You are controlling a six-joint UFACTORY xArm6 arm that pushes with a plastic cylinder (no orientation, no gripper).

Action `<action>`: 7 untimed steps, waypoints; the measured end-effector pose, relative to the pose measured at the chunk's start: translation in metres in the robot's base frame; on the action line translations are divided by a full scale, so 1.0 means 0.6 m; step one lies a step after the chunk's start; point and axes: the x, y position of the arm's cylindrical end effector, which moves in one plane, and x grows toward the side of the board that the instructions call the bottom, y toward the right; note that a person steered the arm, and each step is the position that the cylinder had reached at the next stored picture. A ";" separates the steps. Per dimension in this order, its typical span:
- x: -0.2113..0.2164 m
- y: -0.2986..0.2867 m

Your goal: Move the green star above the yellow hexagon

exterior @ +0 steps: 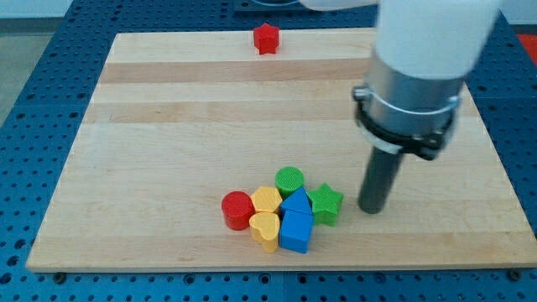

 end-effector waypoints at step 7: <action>-0.041 -0.146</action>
